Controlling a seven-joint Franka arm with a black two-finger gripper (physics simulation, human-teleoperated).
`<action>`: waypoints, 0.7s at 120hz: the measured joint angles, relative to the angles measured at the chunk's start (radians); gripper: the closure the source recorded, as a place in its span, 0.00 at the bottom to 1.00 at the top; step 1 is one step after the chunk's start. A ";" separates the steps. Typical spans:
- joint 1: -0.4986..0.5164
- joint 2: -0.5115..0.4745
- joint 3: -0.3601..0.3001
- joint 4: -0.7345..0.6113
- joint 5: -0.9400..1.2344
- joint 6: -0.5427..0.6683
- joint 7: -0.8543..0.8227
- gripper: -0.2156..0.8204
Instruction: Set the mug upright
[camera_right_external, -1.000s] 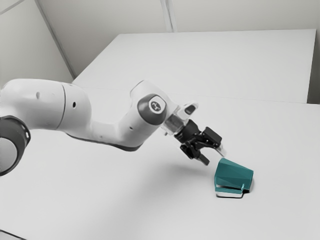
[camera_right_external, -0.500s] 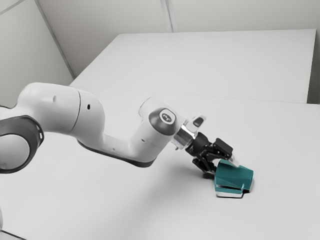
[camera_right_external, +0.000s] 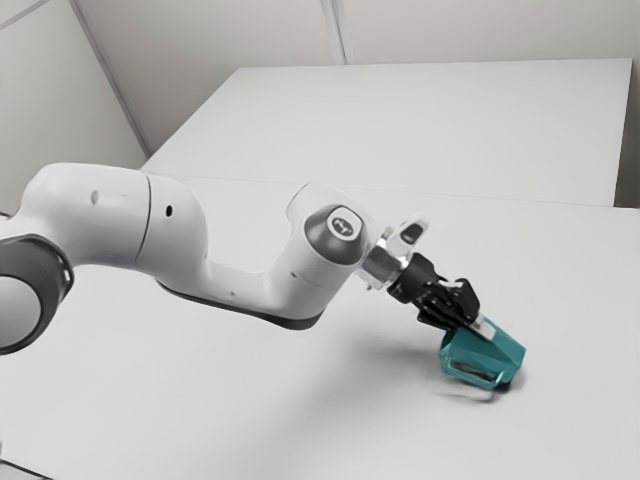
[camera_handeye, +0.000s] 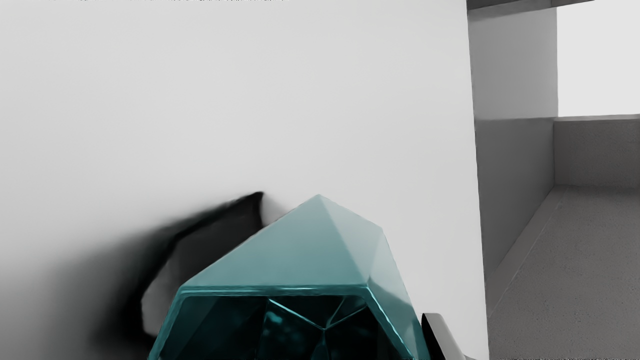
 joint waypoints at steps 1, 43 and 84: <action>0.000 -0.002 0.000 0.000 0.000 0.000 0.001 0.92; 0.025 -0.239 0.038 -0.103 0.060 -0.014 -0.024 0.95; 0.066 -0.361 0.304 -0.028 0.643 -0.273 -0.164 0.96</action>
